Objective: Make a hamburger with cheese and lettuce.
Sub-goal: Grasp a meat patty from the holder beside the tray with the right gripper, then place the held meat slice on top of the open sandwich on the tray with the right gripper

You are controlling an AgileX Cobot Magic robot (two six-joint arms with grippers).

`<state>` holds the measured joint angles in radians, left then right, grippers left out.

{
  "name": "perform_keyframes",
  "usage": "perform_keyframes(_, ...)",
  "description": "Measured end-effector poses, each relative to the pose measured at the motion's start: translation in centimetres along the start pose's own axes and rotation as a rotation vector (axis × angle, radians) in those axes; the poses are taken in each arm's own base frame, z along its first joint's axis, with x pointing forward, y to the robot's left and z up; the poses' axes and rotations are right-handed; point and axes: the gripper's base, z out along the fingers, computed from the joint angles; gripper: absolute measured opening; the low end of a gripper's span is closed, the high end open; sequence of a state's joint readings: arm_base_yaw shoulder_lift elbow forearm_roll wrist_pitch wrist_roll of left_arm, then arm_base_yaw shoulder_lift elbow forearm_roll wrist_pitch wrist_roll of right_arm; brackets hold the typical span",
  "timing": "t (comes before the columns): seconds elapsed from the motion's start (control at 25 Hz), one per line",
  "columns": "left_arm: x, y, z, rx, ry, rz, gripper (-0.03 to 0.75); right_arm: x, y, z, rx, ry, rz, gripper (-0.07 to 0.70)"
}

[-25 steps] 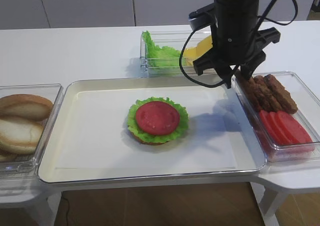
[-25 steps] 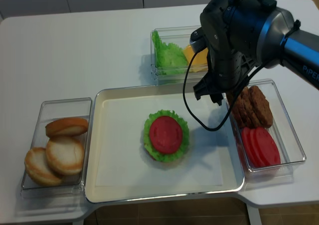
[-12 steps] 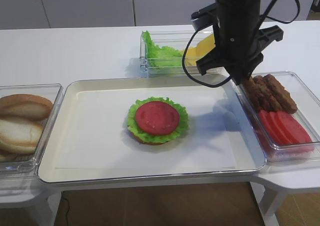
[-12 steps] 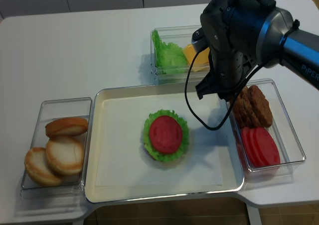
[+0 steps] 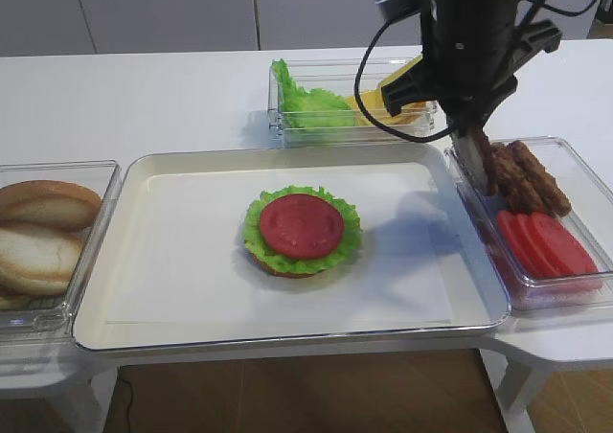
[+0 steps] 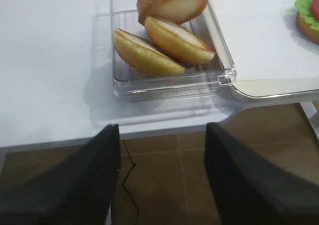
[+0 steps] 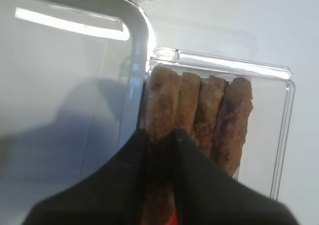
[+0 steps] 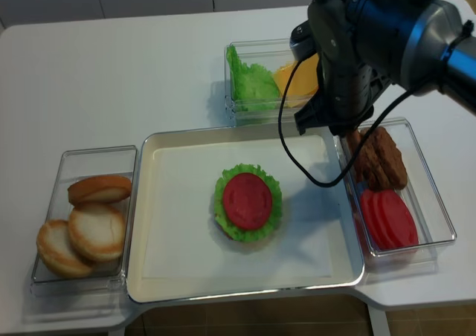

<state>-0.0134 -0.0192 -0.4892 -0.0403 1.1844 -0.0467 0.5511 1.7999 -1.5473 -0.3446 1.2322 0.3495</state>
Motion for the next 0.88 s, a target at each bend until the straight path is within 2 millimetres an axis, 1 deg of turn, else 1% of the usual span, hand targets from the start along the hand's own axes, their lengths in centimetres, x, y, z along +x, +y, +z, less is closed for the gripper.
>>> perform_keyframes(0.2,0.0,0.0,0.0,0.0,0.0,0.0,0.405,0.3,-0.6,-1.7,-0.012,-0.041,0.017,0.109)
perform_keyframes(0.68,0.0,0.0,0.0,0.0,0.0,0.0,0.405,2.3,-3.3,-8.0,-0.047,-0.197,0.059,0.109)
perform_keyframes(0.8,0.0,0.0,0.0,0.0,0.0,0.0,0.405,2.8,-3.7,-9.0,-0.061,-0.218,0.064,0.109)
perform_keyframes(0.88,0.0,0.0,0.0,0.0,0.0,0.0,0.405,3.0,-3.7,-9.3,-0.079,-0.22,0.056,0.109)
